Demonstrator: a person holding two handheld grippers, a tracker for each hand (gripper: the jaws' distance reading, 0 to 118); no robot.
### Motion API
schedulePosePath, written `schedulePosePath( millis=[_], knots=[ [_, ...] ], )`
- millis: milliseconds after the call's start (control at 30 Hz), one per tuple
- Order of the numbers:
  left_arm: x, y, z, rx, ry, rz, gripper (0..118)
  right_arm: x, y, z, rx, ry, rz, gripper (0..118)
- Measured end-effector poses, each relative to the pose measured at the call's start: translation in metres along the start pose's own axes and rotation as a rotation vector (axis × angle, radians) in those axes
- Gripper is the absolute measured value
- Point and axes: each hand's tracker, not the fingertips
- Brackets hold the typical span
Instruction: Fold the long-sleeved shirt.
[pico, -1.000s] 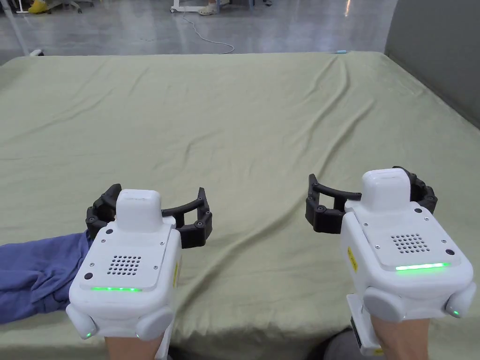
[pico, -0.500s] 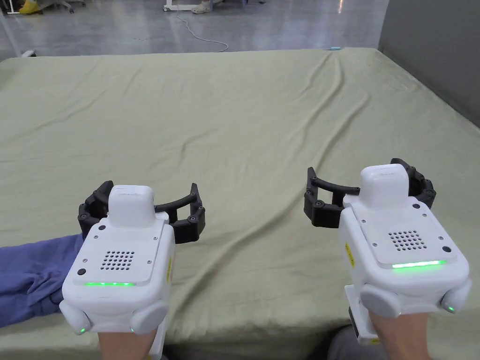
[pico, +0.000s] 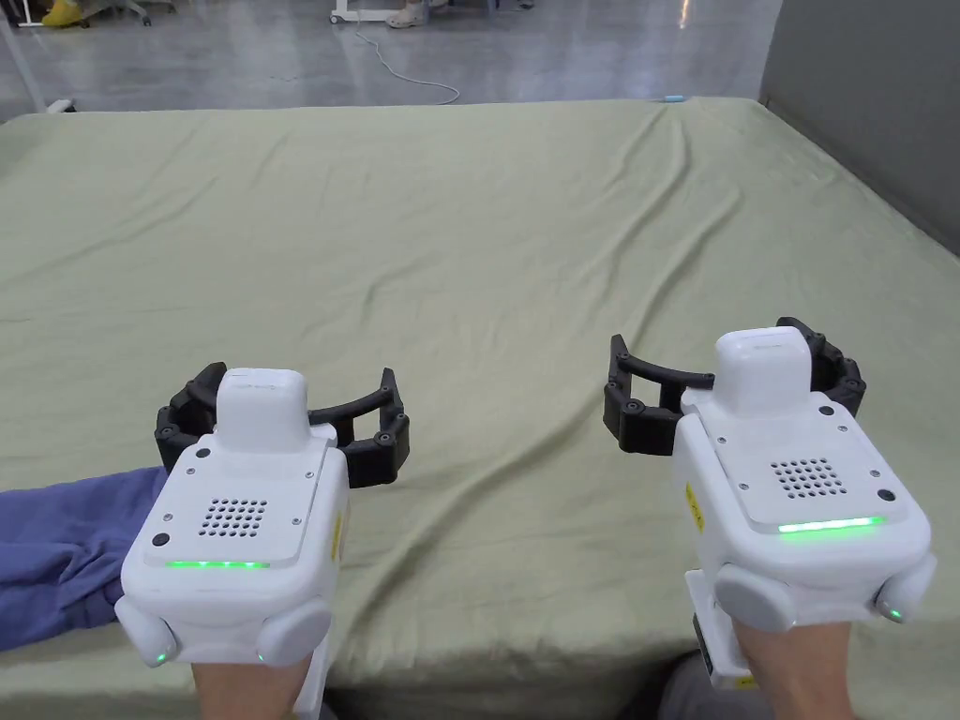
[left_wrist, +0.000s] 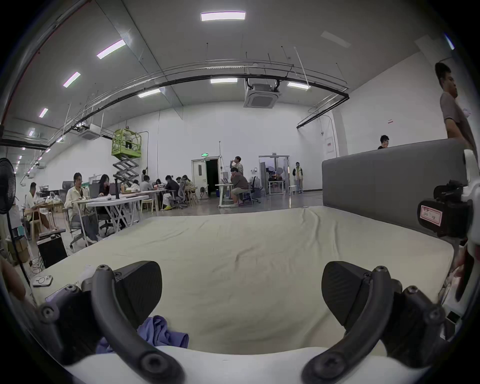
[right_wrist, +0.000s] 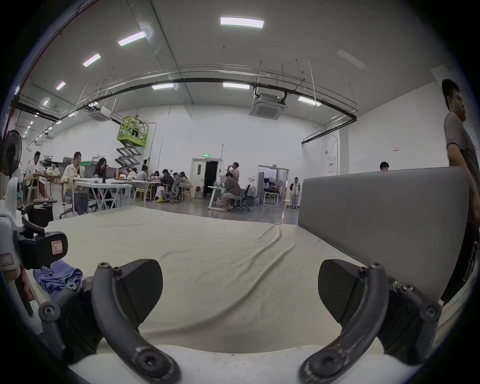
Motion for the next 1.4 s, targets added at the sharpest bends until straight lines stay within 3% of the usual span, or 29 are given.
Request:
schedulePosePath(
  millis=[1400],
  knots=[
    [0.0046, 0.0037, 0.0088, 0.033, -0.012, -0.012, 118, -0.0037, -0.0011, 0.0020, -0.028, 0.005, -0.003, 118]
  ],
)
